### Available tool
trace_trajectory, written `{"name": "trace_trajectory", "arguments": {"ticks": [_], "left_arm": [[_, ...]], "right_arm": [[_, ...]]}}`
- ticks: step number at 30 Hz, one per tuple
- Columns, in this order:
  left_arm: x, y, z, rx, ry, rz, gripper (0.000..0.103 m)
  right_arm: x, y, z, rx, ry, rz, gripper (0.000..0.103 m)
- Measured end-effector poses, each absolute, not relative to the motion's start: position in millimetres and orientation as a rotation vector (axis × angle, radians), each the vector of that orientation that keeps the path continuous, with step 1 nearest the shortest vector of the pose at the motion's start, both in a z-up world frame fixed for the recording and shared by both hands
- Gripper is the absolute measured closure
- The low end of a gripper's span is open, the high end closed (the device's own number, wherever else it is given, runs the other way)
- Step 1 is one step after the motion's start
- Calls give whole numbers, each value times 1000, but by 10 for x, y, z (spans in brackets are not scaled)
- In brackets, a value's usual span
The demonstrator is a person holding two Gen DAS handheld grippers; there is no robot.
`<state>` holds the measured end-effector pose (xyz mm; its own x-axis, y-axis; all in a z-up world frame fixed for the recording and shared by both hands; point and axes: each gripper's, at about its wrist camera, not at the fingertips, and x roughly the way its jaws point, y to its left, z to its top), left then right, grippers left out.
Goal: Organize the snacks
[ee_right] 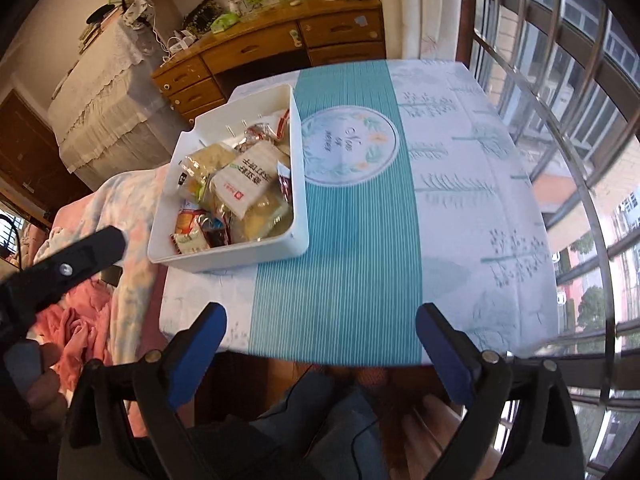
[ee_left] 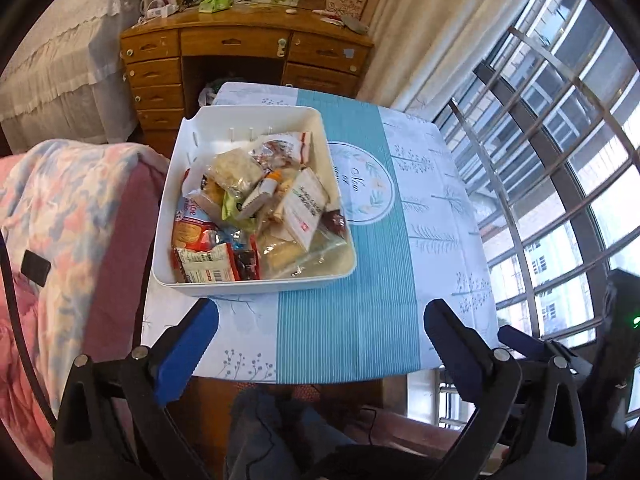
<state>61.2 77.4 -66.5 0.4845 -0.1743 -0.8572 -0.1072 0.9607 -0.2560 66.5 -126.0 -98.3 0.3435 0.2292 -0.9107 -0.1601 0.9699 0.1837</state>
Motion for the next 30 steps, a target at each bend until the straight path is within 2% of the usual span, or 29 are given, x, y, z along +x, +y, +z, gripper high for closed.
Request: {"name": "trace_trajectory", "arguments": {"ticks": [7, 30], "left_arm": [[448, 625, -437, -283, 1010, 41, 1], [689, 164, -294, -197, 968, 105, 1]], "right_arm": [[547, -1425, -757, 82, 1221, 274, 2], [726, -1647, -586, 30, 1115, 282, 0]]}}
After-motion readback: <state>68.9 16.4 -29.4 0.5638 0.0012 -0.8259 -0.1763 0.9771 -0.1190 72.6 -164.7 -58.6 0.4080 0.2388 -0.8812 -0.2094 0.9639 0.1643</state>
